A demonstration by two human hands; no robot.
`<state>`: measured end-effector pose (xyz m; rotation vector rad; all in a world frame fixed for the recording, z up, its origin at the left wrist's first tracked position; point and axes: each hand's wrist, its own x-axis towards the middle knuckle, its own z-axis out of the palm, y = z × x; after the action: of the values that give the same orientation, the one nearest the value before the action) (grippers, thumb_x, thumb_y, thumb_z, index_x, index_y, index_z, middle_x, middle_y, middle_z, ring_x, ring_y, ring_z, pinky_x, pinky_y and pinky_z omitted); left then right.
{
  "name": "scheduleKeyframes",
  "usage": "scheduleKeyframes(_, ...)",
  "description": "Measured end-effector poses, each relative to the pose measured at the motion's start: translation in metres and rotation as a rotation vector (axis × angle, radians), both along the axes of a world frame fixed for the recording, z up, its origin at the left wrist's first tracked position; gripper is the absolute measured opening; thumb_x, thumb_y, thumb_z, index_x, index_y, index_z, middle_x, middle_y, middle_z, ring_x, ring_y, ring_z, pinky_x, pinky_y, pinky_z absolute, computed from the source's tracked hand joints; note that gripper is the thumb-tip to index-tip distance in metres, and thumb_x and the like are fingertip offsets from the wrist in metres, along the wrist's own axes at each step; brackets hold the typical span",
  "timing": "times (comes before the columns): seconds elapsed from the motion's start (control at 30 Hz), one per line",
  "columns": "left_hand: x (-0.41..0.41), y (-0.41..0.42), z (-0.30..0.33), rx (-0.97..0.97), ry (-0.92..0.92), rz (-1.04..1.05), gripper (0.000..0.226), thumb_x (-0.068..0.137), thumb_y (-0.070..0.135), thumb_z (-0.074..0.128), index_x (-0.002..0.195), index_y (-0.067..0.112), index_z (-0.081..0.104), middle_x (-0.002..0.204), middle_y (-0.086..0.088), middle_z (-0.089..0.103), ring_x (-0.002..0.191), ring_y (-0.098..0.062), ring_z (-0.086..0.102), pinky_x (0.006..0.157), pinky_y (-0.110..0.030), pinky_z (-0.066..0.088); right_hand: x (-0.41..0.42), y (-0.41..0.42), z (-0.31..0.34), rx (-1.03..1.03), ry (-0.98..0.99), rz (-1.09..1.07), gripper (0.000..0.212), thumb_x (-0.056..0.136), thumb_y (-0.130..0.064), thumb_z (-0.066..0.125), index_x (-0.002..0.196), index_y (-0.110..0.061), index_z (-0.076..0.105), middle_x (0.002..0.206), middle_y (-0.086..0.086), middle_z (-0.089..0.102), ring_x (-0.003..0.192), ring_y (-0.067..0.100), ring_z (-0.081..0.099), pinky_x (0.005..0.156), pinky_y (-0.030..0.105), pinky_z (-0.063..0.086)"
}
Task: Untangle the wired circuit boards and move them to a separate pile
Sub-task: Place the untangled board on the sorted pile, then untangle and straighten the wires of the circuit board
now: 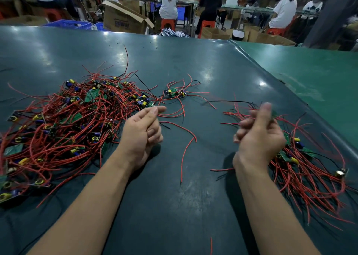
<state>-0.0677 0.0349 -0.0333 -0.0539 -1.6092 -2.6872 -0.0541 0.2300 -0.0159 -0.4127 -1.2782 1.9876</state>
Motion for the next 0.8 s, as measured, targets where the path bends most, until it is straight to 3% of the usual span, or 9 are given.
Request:
scheduleKeyframes(0.17,0.003,0.009,-0.004,-0.159,0.042,0.078,0.018,0.098,0.009,0.050,0.088,0.005,0.065,0.045,0.007,0.030,0.039,-0.007,0.024,0.044,-0.021,0.018,0.001,-0.008,-0.009,-0.222,-0.113,0.117,0.032,0.094,-0.043,0.059,0.084,-0.012,0.058,0.067,0.003,0.073,0.039,0.011,0.058,0.034,0.016,0.038)
scheduleKeyframes(0.37,0.018,0.016,-0.015,-0.937,0.464,0.160,0.023,0.093,0.028,0.064,0.078,0.013,0.072,0.049,0.009,0.050,0.044,-0.006,0.040,0.049,-0.022,0.033,-0.001,-0.015,-0.019,-0.005,-0.160,0.123,0.027,0.099,-0.039,0.052,0.091,-0.014,0.058,0.087,0.007,0.070,0.045,0.016,0.063,0.032,0.019,0.040)
scheduleKeyframes(0.47,0.021,0.009,-0.005,-1.194,0.645,0.489,0.026,0.091,0.033,0.063,0.073,0.014,0.069,0.058,0.001,0.060,0.054,-0.024,0.054,0.055,-0.033,0.046,-0.003,-0.015,-0.026,0.138,-0.217,0.151,0.021,0.099,-0.032,0.054,0.088,-0.016,0.061,0.086,0.002,0.066,0.053,0.010,0.063,0.035,0.020,0.041)
scheduleKeyframes(0.57,0.022,-0.006,0.010,-1.271,0.724,0.993,0.021,0.094,0.027,0.060,0.078,0.014,0.064,0.075,-0.004,0.062,0.072,-0.028,0.053,0.067,-0.034,0.040,-0.006,-0.015,-0.030,0.299,-0.234,0.136,0.029,0.099,-0.030,0.055,0.075,-0.019,0.065,0.069,-0.006,0.068,0.055,0.003,0.057,0.051,0.020,0.042)
scheduleKeyframes(0.67,0.018,-0.033,0.015,-1.414,0.444,1.189,0.017,0.092,0.024,0.053,0.101,0.013,0.063,0.103,-0.012,0.061,0.101,-0.036,0.053,0.086,-0.041,0.036,-0.004,-0.019,-0.032,0.411,-0.199,0.187,0.039,0.099,-0.033,0.055,0.065,-0.019,0.067,0.059,-0.007,0.068,0.056,0.001,0.059,0.060,0.022,0.042)
scheduleKeyframes(0.8,0.018,-0.059,0.012,-1.598,-0.191,0.970,0.034,0.086,0.029,0.061,0.117,0.015,0.063,0.120,-0.018,0.058,0.116,-0.039,0.044,0.095,-0.047,0.032,-0.001,-0.025,-0.035,0.501,-0.195,0.260,0.044,0.098,-0.039,0.054,0.060,-0.021,0.067,0.060,-0.004,0.069,0.051,0.002,0.055,0.062,0.030,0.043)
